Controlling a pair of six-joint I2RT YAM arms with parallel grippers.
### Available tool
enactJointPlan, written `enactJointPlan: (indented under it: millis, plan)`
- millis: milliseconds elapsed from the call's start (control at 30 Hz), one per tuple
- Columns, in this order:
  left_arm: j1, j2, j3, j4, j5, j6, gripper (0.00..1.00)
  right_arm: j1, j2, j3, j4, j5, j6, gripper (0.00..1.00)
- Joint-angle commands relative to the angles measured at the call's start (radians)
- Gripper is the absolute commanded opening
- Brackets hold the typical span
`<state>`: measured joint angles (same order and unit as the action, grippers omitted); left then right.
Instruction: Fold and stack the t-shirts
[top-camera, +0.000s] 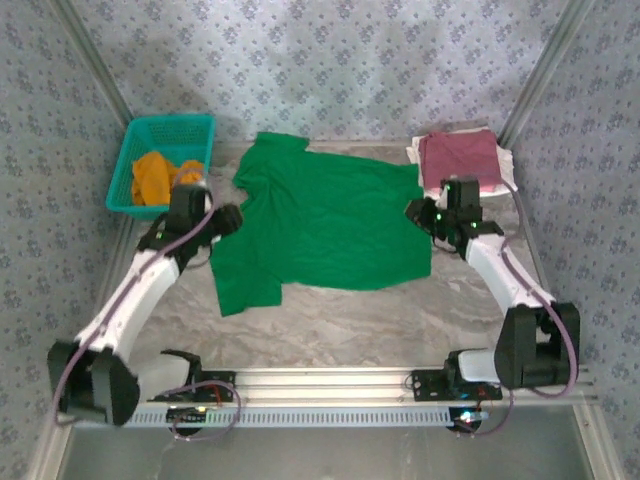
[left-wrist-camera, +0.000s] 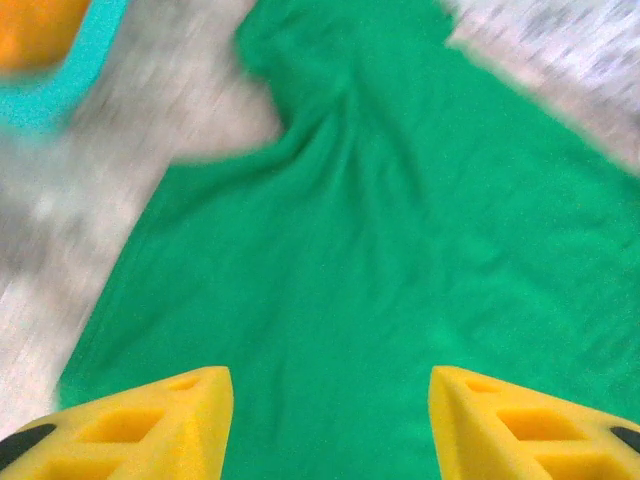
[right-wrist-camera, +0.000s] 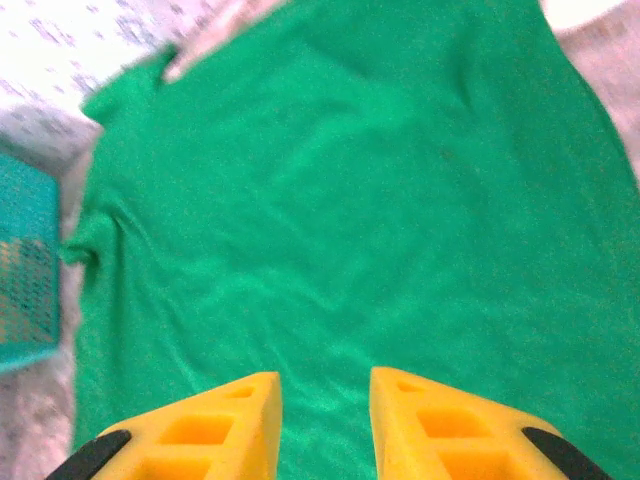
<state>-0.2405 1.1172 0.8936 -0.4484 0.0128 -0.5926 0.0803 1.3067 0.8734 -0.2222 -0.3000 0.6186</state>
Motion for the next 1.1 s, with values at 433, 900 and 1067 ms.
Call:
enactJointPlan:
  millis: [433, 900, 1067]
  plan:
    - [0.01, -0.211, -0.462, -0.118, 0.125, -0.283, 0.68, -0.001, -0.09, -0.297, 0.048, 0.063, -0.114, 0.47]
    - [-0.006, -0.046, -0.423, -0.072, 0.122, -0.221, 0.5, 0.0, -0.078, -0.3, 0.046, 0.067, -0.089, 0.46]
    - [-0.008, -0.018, -0.415, -0.057, 0.115, -0.207, 0.35, 0.0, -0.092, -0.305, 0.039, 0.067, -0.084, 0.46]
